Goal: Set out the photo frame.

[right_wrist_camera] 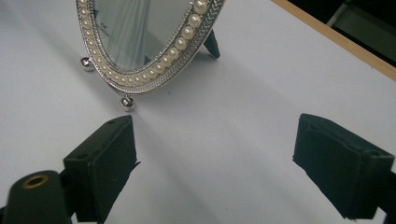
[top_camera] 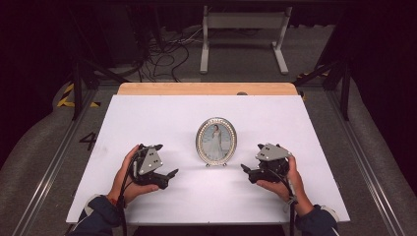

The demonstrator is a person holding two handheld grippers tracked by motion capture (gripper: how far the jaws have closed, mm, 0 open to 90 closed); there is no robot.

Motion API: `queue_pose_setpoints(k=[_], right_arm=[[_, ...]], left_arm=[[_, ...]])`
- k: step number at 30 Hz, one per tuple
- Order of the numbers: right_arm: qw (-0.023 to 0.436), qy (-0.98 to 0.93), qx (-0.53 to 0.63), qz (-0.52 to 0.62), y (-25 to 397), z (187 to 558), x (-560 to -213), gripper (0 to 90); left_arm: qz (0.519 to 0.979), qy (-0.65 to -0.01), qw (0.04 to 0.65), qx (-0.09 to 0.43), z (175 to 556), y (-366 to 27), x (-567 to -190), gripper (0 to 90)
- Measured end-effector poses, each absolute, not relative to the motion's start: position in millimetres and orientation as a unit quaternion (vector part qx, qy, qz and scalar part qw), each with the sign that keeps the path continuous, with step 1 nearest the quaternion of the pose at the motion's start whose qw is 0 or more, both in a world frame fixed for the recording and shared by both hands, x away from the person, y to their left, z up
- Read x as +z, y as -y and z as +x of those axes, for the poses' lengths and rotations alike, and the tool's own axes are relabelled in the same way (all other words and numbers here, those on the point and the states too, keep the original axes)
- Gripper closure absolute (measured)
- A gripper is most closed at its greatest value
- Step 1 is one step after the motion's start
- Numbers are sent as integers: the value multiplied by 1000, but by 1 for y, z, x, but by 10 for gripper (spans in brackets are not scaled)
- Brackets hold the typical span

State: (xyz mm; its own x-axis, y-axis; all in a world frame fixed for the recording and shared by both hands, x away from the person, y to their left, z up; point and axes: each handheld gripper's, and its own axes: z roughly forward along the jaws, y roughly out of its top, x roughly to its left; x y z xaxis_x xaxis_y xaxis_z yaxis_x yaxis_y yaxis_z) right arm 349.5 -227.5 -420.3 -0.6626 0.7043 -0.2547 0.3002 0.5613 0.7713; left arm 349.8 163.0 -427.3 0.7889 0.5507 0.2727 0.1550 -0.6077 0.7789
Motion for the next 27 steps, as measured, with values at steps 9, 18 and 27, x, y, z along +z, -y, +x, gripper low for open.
queue_pose_setpoints(k=[9,18,27], right_arm=[[288,-832,356,312,244,344,-421,129],[296,-826,353,325,259,340,-423,127],[299,-820,360,329,276,333,-425,126]], left_arm=[[855,-220,393,256,346,-178,-431,86],[855,-226,392,256,342,-192,-436,86],[850,-235,401,248,337,-207,-439,87]])
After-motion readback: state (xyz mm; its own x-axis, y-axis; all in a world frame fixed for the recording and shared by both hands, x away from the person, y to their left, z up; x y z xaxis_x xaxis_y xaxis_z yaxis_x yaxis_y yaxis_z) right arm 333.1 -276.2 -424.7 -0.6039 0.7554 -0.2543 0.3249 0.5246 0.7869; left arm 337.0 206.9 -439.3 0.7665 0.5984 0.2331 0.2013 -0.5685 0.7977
